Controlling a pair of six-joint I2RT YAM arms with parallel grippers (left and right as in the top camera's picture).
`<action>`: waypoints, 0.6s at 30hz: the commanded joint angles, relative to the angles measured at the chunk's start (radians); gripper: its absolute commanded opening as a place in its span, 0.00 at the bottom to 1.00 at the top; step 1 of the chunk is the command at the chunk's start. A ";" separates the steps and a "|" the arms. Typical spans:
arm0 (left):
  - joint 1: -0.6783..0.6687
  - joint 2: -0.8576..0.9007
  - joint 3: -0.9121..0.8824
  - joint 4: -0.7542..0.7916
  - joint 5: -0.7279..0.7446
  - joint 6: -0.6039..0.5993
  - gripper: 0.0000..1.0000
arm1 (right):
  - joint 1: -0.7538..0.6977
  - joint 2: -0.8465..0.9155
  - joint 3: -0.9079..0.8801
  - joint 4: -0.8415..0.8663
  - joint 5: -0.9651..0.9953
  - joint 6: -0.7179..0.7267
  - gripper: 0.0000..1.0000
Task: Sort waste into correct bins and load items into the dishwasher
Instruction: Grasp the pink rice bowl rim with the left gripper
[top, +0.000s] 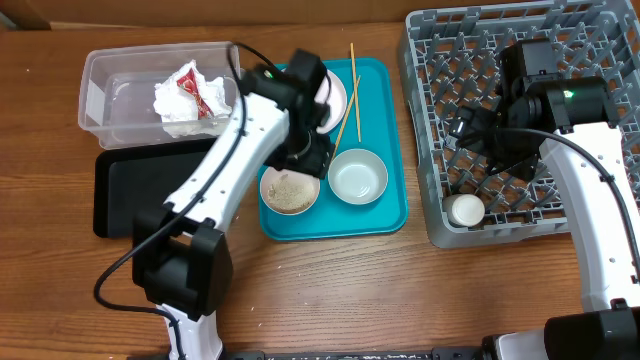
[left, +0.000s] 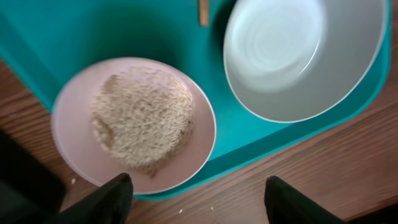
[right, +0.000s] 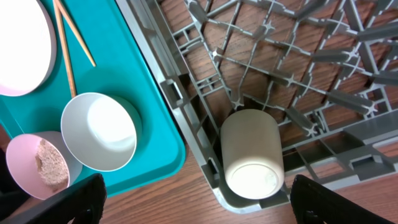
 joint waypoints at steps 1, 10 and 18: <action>-0.017 -0.016 -0.092 0.049 -0.011 0.138 0.68 | 0.008 -0.018 0.016 0.006 -0.005 0.000 0.97; -0.040 -0.016 -0.264 0.184 -0.036 0.201 0.56 | 0.008 -0.018 0.016 0.012 -0.005 0.000 0.97; -0.072 -0.016 -0.373 0.287 -0.094 0.228 0.37 | 0.008 -0.018 0.015 0.021 -0.006 -0.002 0.98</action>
